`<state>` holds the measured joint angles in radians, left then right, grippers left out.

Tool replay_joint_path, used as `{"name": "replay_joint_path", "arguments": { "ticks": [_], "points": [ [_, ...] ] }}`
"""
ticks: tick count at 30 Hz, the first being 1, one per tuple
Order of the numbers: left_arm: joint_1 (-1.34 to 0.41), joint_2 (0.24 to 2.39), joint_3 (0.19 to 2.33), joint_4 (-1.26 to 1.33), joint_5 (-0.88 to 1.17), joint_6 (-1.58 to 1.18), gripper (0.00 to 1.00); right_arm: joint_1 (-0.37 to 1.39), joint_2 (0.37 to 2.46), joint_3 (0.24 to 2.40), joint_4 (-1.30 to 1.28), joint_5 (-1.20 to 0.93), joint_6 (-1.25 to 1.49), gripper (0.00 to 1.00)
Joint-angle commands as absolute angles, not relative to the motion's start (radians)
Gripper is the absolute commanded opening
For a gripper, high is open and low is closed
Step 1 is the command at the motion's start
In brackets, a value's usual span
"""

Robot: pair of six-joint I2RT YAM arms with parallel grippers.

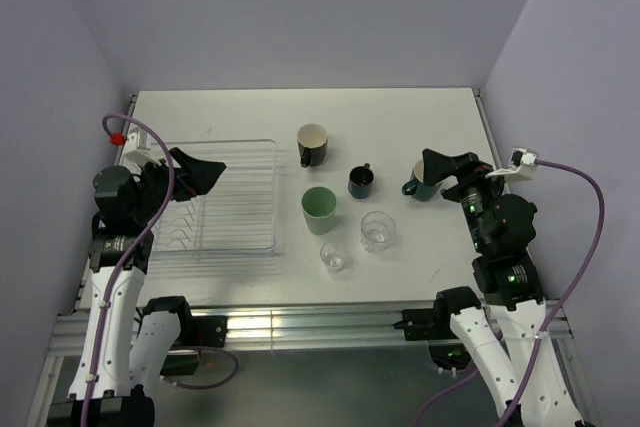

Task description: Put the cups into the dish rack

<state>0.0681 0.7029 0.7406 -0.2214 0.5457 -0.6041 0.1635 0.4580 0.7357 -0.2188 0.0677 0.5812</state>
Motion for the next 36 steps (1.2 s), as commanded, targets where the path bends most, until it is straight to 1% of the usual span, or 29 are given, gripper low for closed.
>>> {"name": "replay_joint_path", "arguments": {
  "ticks": [1,13,17,21,22,23,24,27,28,29,30,31,33,34,36],
  "points": [
    [0.063,0.699,0.75,-0.175,0.569,-0.591,0.99,0.16,0.465,0.792,-0.221,0.083,0.561,1.0],
    [0.063,0.707,0.75,-0.173,0.574,-0.592,0.99,0.161,0.503,0.813,-0.235,0.094,0.543,1.0],
    [0.063,0.718,0.752,-0.173,0.577,-0.594,0.99,0.16,0.561,0.833,-0.242,0.052,0.526,1.0],
    [0.063,0.712,0.75,-0.175,0.572,-0.591,0.99,0.19,0.678,0.847,-0.199,-0.022,0.531,1.0],
    [0.063,0.71,0.75,-0.176,0.569,-0.589,0.99,0.215,0.701,0.856,-0.201,-0.006,0.523,1.0],
    [0.063,0.712,0.752,-0.178,0.569,-0.589,0.99,0.282,0.748,0.883,-0.209,0.024,0.517,1.0],
    [0.063,0.713,0.753,-0.178,0.571,-0.589,0.99,0.323,0.773,0.903,-0.219,0.107,0.508,1.0],
    [0.063,0.718,0.752,-0.178,0.574,-0.589,0.99,0.481,0.866,0.974,-0.258,0.217,0.486,0.95],
    [0.063,0.718,0.752,-0.176,0.574,-0.591,0.99,0.521,0.885,0.988,-0.265,0.238,0.483,0.91],
    [0.063,0.718,0.753,-0.178,0.571,-0.589,0.99,0.561,0.915,1.008,-0.271,0.258,0.483,0.9],
    [0.063,0.716,0.752,-0.178,0.571,-0.589,0.99,0.648,0.929,1.015,-0.275,0.282,0.48,0.89],
    [0.063,0.715,0.752,-0.179,0.569,-0.589,0.99,0.691,0.948,1.025,-0.276,0.348,0.47,0.89],
    [0.064,0.715,0.752,-0.179,0.566,-0.589,0.99,0.785,1.02,1.064,-0.302,0.402,0.46,0.88],
    [0.063,0.718,0.752,-0.181,0.566,-0.589,0.99,0.805,1.055,1.08,-0.311,0.417,0.459,0.85],
    [0.063,0.715,0.752,-0.179,0.566,-0.591,0.99,0.851,1.139,1.126,-0.34,0.44,0.454,0.82]
  ]
}}
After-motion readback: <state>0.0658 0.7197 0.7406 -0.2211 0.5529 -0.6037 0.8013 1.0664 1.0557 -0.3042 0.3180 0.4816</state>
